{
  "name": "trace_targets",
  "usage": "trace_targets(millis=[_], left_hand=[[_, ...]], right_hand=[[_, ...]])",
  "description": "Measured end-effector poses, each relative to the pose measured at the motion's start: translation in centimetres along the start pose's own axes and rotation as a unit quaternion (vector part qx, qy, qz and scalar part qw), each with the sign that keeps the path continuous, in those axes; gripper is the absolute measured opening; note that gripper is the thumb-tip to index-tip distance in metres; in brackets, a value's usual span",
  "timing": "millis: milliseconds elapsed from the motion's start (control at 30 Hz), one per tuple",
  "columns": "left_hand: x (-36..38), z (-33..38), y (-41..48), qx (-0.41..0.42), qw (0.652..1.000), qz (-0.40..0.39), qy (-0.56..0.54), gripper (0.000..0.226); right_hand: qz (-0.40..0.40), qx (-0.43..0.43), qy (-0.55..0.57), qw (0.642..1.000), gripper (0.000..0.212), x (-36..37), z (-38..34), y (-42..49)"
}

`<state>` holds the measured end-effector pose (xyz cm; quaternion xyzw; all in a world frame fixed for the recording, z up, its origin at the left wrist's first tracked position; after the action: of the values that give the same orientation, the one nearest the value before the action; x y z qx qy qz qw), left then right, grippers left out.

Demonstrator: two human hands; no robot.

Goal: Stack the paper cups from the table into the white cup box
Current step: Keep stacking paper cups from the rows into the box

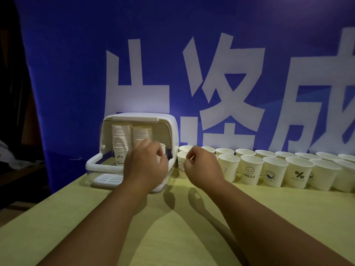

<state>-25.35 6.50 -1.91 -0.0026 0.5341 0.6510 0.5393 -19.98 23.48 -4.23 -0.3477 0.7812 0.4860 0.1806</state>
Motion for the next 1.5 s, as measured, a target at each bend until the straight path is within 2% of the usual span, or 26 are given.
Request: trace_targets(millis=[100, 233, 333, 500, 600, 967, 1033, 1167, 1267, 1400, 1500], left_hand=[[1.5, 2.5, -1.7, 0.005, 0.997, -0.074, -0.006, 0.022], [6.1, 3.6, -3.4, -0.076, 0.97, -0.227, -0.027, 0.03], [7.8, 5.8, -4.5, -0.068, 0.956, -0.285, -0.026, 0.031], [9.2, 12.1, -7.2, -0.023, 0.946, -0.322, -0.022, 0.018], [10.6, 16.9, -9.2, -0.016, 0.94, -0.337, -0.055, 0.014], [15.8, 33.0, -14.6, 0.033, 0.915, -0.372, -0.151, 0.004], [17.2, 35.6, -16.4, 0.042, 0.904, -0.394, -0.163, 0.016], [19.0, 40.6, -20.7, 0.116, 0.88, -0.442, -0.128, 0.063], [19.3, 43.8, -22.3, 0.159, 0.874, -0.441, -0.128, 0.092], [20.1, 46.9, -22.7, 0.181, 0.872, -0.433, -0.14, 0.097], [20.5, 48.0, -22.4, 0.174, 0.878, -0.424, -0.137, 0.086]], right_hand=[[0.012, 0.005, -0.028, 1.0, 0.009, -1.8, 1.0, -1.2], [0.002, 0.038, -0.049, 0.998, 0.007, -4.8, 4.1, -3.5], [0.006, 0.057, -0.085, 0.995, 0.009, -8.5, 6.8, -5.6], [-0.001, 0.091, -0.136, 0.987, 0.008, -14.9, 12.0, -9.5], [0.006, 0.118, -0.16, 0.98, 0.01, -18.5, 15.1, -11.8], [0.094, 0.152, -0.232, 0.956, 0.009, -30.9, 23.0, -17.2], [0.148, 0.153, -0.248, 0.945, 0.014, -33.3, 24.0, -18.5], [0.254, 0.238, -0.213, 0.913, 0.05, -36.6, 27.3, -21.4], [0.252, 0.264, -0.196, 0.91, 0.061, -37.3, 29.1, -22.0], [0.273, 0.284, -0.176, 0.902, 0.061, -37.8, 30.6, -22.6], [0.296, 0.298, -0.167, 0.892, 0.05, -38.0, 30.7, -22.7]])
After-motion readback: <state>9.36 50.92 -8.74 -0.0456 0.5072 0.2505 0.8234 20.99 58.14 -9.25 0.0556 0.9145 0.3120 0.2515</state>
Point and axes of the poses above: each hand's wrist, its own y-axis towards the middle knuckle, its own x-axis out of the palm, z = x × y, the point moved 8 cm from there along y, towards the middle knuckle, and after that the axes turned 11 degrees about -x, right-handed, at the moved point
